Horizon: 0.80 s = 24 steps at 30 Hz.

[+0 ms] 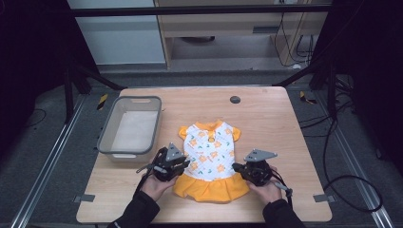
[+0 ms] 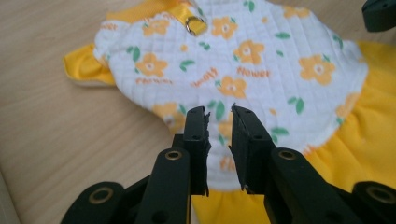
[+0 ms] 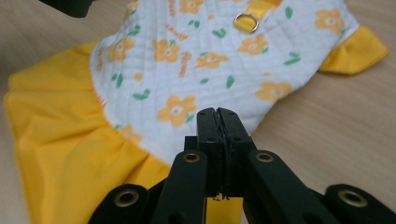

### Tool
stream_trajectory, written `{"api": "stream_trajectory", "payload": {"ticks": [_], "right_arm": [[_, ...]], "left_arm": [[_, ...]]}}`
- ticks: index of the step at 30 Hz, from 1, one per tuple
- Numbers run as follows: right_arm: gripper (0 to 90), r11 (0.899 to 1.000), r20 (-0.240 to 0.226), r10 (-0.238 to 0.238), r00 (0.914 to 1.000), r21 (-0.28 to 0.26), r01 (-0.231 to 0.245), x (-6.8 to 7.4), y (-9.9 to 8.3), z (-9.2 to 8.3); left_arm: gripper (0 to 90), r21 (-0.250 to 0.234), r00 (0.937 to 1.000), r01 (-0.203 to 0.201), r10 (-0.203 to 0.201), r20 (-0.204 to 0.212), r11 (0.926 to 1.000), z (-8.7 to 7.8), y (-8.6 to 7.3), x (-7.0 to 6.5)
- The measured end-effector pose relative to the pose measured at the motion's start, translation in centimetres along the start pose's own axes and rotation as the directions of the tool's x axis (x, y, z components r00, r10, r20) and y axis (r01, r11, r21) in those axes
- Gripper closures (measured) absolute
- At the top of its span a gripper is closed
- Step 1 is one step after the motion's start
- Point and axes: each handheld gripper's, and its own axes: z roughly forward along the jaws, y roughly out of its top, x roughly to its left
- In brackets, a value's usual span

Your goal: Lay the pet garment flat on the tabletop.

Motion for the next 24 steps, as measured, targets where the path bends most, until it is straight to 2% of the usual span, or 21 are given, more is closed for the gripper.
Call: {"api": "stream_trajectory", "payload": {"ticks": [1, 5, 7, 9, 10, 12, 14, 16, 17, 24], "right_arm": [[88.9, 1.000, 0.015, -0.004, 0.9999, -0.007, 0.004, -0.3, 0.7, 0.7], [88.0, 1.000, 0.023, 0.004, 0.9997, -0.018, -0.003, -0.8, 1.4, 2.1], [86.9, 1.000, 0.039, 0.000, 0.9992, -0.015, 0.000, -1.0, 1.7, 3.1], [86.8, 1.000, 0.046, -0.001, 0.9989, 0.010, 0.000, -1.0, 1.5, 3.9], [86.8, 0.999, 0.057, -0.017, 0.9982, 0.038, 0.015, -1.1, 1.1, 4.5], [86.8, 0.999, 0.059, -0.016, 0.9981, 0.049, 0.014, -1.2, 0.9, 4.7], [86.7, 0.997, 0.060, -0.012, 0.9981, 0.072, 0.008, -1.3, 0.5, 5.0], [86.8, 0.997, 0.061, -0.001, 0.9981, 0.071, -0.003, -1.2, 0.5, 5.0], [87.0, 0.997, 0.065, -0.010, 0.9979, 0.072, 0.005, -1.2, 0.5, 5.0], [88.3, 0.997, 0.092, 0.003, 0.9958, 0.074, -0.010, -1.6, 0.5, 4.9]], "left_arm": [[76.0, -0.001, 1.0000, 0.005, -0.005, -0.003, 1.0000, 0.4, 0.5, 0.1], [75.9, 0.005, 0.9995, 0.030, -0.030, -0.009, 0.9995, 3.1, 1.6, 0.4], [75.9, 0.045, 0.9992, 0.037, -0.036, -0.014, 0.9983, 4.9, 1.5, 0.6], [75.9, 0.085, 0.9987, 0.046, -0.044, -0.027, 0.9953, 5.9, 1.0, 0.9], [75.2, 0.090, 0.9982, 0.058, -0.057, -0.022, 0.9943, 6.2, 0.7, 1.2], [75.1, 0.078, 0.9951, 0.099, -0.099, -0.002, 0.9920, 6.2, 0.2, 1.6], [74.7, 0.078, 0.9950, 0.099, -0.099, -0.001, 0.9920, 6.1, 0.0, 1.8], [73.7, 0.075, 0.9960, 0.090, -0.090, -0.001, 0.9931, 6.2, -0.3, 1.7], [73.1, 0.070, 0.9967, 0.082, -0.082, -0.005, 0.9942, 6.2, -0.4, 1.7], [69.6, 0.003, 0.9961, 0.088, -0.088, 0.008, 0.9961, 6.8, -0.9, 1.6]]}}
